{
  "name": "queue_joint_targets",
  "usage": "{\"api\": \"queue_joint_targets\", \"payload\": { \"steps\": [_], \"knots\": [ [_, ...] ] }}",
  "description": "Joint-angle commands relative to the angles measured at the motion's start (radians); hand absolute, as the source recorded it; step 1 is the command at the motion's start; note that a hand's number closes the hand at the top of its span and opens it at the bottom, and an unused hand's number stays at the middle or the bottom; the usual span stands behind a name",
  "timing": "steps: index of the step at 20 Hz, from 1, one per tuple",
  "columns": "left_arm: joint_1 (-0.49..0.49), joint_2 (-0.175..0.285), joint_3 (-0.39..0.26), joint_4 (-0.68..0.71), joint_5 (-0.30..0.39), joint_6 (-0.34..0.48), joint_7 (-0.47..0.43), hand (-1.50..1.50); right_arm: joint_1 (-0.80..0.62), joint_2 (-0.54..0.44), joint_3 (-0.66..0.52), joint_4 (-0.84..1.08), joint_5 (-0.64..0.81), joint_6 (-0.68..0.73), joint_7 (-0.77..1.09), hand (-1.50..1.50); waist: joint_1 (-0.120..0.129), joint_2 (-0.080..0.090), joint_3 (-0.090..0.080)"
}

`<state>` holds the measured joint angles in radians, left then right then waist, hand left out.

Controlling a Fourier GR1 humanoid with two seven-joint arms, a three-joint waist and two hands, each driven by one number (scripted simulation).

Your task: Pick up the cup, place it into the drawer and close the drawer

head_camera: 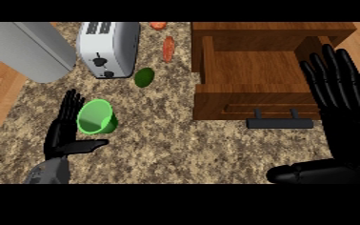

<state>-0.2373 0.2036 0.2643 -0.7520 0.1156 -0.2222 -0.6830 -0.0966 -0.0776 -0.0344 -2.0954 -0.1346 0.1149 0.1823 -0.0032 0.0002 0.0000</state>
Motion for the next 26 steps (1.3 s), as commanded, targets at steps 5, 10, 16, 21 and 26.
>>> {"api": "queue_joint_targets", "payload": {
  "steps": [5, 10, 16, 21, 26],
  "knots": [
    [-0.069, 0.01, -0.011, 0.204, -0.025, -0.021, -0.138, -1.5, 0.016, 0.009, -0.006, 0.018, -0.006, 0.013, -0.042, -1.5, -0.001, 0.001, 0.0],
    [-0.194, 0.05, 0.013, 0.373, -0.03, -0.059, -0.182, -1.5, -0.045, 0.02, 0.022, 0.02, 0.017, -0.026, 0.015, -1.5, -0.005, 0.002, -0.001],
    [-0.218, 0.047, 0.027, 0.493, -0.031, -0.084, -0.271, -1.5, 0.0, -0.029, -0.074, 0.05, -0.082, 0.056, -0.051, -1.5, -0.011, 0.004, -0.001],
    [-0.193, 0.005, 0.018, 0.464, -0.017, -0.089, -0.292, -1.5, -0.04, -0.032, -0.052, -0.008, -0.051, 0.01, 0.046, -1.5, -0.006, 0.003, -0.001],
    [-0.225, 0.048, 0.028, 0.524, -0.005, -0.218, -0.284, -1.5, -0.028, 0.011, 0.022, 0.015, 0.015, -0.007, 0.019, -1.5, -0.016, 0.009, -0.003]
  ]
}}
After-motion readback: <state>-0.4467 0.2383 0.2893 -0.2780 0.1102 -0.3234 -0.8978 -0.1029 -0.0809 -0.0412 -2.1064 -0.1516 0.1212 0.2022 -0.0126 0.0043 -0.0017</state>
